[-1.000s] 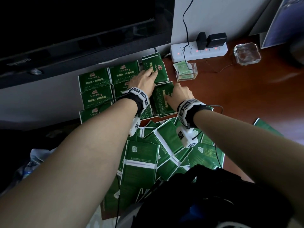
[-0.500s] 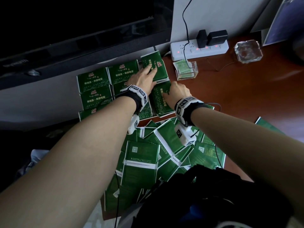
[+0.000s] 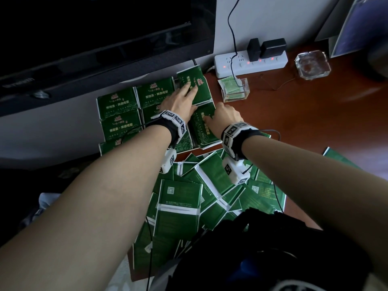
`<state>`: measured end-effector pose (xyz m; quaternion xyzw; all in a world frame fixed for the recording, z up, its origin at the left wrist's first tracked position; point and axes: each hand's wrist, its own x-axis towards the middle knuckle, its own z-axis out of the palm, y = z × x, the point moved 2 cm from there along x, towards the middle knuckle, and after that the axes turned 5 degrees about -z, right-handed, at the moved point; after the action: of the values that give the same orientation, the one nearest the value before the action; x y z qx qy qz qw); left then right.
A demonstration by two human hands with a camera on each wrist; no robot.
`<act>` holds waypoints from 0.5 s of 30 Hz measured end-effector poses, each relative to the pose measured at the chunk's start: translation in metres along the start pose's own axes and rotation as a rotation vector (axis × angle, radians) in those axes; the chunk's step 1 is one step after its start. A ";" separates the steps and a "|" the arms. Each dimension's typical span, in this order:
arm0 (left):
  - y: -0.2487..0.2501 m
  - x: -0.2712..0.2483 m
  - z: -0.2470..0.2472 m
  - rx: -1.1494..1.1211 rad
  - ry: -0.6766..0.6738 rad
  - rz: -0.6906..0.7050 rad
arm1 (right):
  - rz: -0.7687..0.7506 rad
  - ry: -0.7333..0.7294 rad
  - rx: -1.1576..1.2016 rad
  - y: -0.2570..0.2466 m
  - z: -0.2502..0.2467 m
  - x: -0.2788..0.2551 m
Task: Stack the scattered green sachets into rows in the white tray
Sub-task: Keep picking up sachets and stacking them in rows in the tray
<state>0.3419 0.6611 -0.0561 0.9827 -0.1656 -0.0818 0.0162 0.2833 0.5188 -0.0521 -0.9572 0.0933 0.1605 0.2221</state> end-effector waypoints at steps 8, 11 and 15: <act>0.010 -0.031 -0.016 0.015 0.036 -0.016 | 0.013 0.036 -0.037 0.023 -0.020 -0.023; 0.023 -0.050 -0.021 0.003 0.077 -0.019 | 0.016 -0.007 -0.068 0.042 -0.027 -0.039; 0.060 -0.063 -0.022 -0.064 0.081 0.038 | 0.034 -0.078 -0.157 0.076 -0.035 -0.069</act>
<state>0.2675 0.6249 -0.0212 0.9808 -0.1807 -0.0470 0.0558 0.2092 0.4427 -0.0286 -0.9630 0.0882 0.2082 0.1469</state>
